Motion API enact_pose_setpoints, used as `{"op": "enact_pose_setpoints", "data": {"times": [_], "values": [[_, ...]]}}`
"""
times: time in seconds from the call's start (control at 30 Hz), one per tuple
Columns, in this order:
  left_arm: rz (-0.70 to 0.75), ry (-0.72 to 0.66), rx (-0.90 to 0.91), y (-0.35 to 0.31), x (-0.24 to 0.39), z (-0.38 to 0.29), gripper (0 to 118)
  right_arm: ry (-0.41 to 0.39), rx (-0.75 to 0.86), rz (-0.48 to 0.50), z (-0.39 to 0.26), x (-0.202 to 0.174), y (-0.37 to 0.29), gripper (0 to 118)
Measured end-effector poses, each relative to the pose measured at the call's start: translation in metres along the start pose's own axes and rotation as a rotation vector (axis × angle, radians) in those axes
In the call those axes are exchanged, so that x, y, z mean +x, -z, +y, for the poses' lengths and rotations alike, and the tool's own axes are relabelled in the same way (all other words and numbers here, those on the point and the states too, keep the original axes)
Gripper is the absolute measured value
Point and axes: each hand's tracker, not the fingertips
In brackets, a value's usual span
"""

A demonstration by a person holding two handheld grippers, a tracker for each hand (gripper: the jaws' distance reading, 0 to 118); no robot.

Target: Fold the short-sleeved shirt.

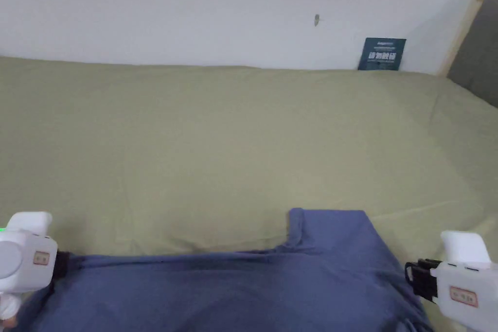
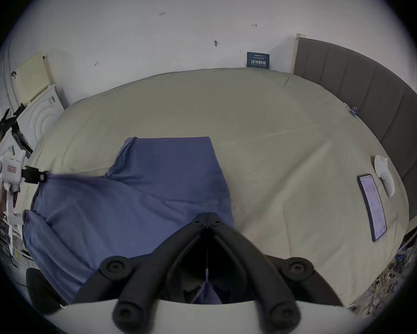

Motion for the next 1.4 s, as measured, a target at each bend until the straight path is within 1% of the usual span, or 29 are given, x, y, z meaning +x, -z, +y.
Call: {"op": "enact_pose_setpoints", "data": {"times": [0.03, 0.13, 0.17, 0.2, 0.23, 0.27, 0.3, 0.33, 0.37, 0.4, 0.5, 0.53, 0.57, 0.6, 0.63, 0.67, 0.73, 0.77, 0.87, 1.03, 1.13, 1.27, 1.4], "values": [[0.004, 0.016, -0.002, -0.004, 0.003, -0.002, 4, 0.002, -0.006, -0.005, 0.004, 0.001, 0.005, 0], [-0.002, -0.006, -0.011, -0.005, 0.008, -0.002, 4, -0.007, -0.034, -0.018, 0.018, 0.005, 0.023, 0], [-0.002, -0.007, -0.013, -0.006, 0.003, 0.001, 4, -0.013, -0.047, -0.023, 0.023, 0.006, 0.030, 13], [-0.002, -0.004, -0.018, -0.005, 0.003, 0.000, 4, -0.010, -0.065, -0.016, 0.028, 0.006, 0.037, 46], [-0.004, 0.001, -0.022, -0.005, 0.004, 0.000, 4, -0.001, -0.108, 0.001, 0.034, 0.007, 0.046, 89], [-0.007, -0.003, -0.025, -0.005, 0.001, 0.001, 4, 0.016, -0.146, 0.007, 0.037, 0.007, 0.055, 118], [-0.012, -0.011, -0.027, -0.004, -0.001, 0.002, 4, 0.020, -0.178, 0.017, 0.039, 0.008, 0.065, 111], [-0.016, -0.018, -0.028, -0.005, -0.002, 0.002, 4, 0.020, -0.160, 0.016, 0.039, 0.009, 0.068, 104], [-0.021, -0.025, -0.028, -0.005, -0.003, 0.001, 4, 0.016, -0.176, 0.034, 0.038, 0.006, 0.075, 100], [-0.024, -0.032, -0.027, -0.005, -0.003, 0.000, 4, 0.006, -0.175, -0.010, 0.039, 0.005, 0.081, 101], [-0.027, -0.037, -0.027, -0.002, -0.007, 0.001, 4, -0.014, -0.208, -0.017, 0.043, 0.003, 0.095, 101], [-0.026, -0.040, -0.027, -0.002, -0.007, 0.001, 4, -0.022, -0.229, -0.035, 0.042, 0.002, 0.099, 101], [-0.025, -0.040, -0.027, -0.001, -0.008, 0.002, 4, -0.022, -0.229, -0.036, 0.041, 0.003, 0.102, 98], [-0.025, -0.037, -0.025, -0.002, -0.009, 0.002, 4, -0.024, -0.226, -0.040, 0.039, 0.004, 0.102, 84], [-0.026, -0.039, -0.022, -0.005, -0.010, 0.001, 4, -0.035, -0.199, -0.059, 0.038, 0.004, 0.097, 75], [-0.027, -0.041, -0.018, -0.009, -0.011, 0.001, 4, -0.028, -0.191, -0.044, 0.040, 0.005, 0.089, 60], [-0.036, -0.045, -0.012, -0.014, -0.013, 0.001, 4, -0.015, -0.158, 0.014, 0.043, 0.007, 0.076, 1], [-0.041, -0.051, -0.006, -0.020, -0.015, 0.000, 4, -0.011, -0.143, -0.007, 0.046, 0.005, 0.063, 1], [-0.047, -0.049, 0.023, -0.042, -0.019, -0.006, 4, -0.043, -0.097, 0.007, 0.046, -0.001, 0.033, 1], [-0.069, -0.055, 0.092, -0.090, -0.029, -0.022, 4, -0.051, -0.017, 0.044, 0.044, -0.005, -0.028, 1], [-0.090, -0.066, 0.145, -0.124, -0.036, -0.039, 4, -0.041, 0.023, 0.072, 0.035, -0.003, -0.064, 1], [-0.103, -0.058, 0.187, -0.162, -0.042, -0.072, 4, -0.048, 0.068, 0.094, 0.010, -0.001, -0.109, 1], [-0.105, -0.055, 0.243, -0.186, -0.047, -0.114, 4, -0.062, 0.094, 0.109, -0.028, 0.000, -0.144, 1]]}}
